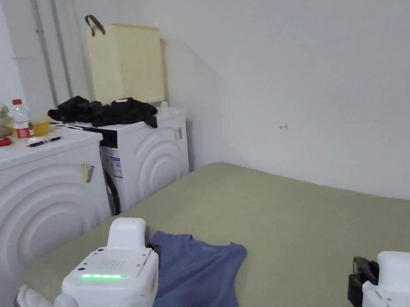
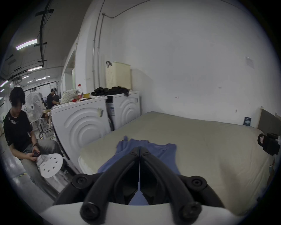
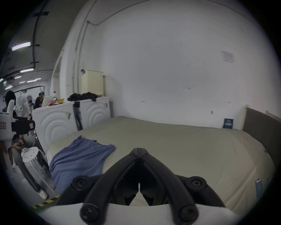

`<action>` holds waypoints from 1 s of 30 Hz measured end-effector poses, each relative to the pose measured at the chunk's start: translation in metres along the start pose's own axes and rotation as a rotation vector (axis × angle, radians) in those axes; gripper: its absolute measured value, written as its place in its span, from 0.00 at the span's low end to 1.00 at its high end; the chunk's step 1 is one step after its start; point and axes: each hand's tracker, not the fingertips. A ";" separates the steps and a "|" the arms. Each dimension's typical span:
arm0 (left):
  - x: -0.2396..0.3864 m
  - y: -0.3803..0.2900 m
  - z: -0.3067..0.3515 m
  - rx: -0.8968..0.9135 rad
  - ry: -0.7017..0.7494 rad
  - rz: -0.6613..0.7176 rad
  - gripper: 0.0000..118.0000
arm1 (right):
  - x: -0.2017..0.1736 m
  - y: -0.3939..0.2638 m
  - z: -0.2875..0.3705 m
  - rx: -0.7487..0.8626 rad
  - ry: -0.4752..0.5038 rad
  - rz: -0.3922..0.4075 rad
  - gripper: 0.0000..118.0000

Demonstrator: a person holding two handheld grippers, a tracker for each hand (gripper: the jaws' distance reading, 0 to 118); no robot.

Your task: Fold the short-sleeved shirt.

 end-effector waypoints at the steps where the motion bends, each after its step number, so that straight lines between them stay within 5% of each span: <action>1: -0.006 -0.002 -0.001 -0.006 0.008 -0.001 0.00 | -0.006 0.000 -0.003 -0.002 0.007 0.011 0.01; 8: -0.021 -0.011 -0.045 -0.091 0.004 0.008 0.00 | -0.017 -0.011 -0.014 -0.035 0.041 0.078 0.01; 20: 0.021 -0.063 -0.207 -0.396 -0.088 -0.017 0.00 | 0.012 -0.057 -0.050 -0.179 0.017 0.048 0.01; 21: 0.022 -0.070 -0.223 -0.417 -0.091 -0.013 0.06 | 0.014 -0.062 -0.055 -0.191 0.018 0.043 0.01; 22: 0.024 -0.075 -0.236 -0.448 -0.106 -0.005 0.26 | 0.014 -0.066 -0.059 -0.201 0.023 0.037 0.01; 24: 0.027 -0.083 -0.264 -0.531 -0.150 0.004 0.90 | 0.014 -0.074 -0.069 -0.228 0.025 0.037 0.01; 30: 0.052 -0.102 -0.304 -0.670 -0.187 -0.070 0.95 | 0.011 -0.096 -0.087 -0.280 0.044 0.015 0.01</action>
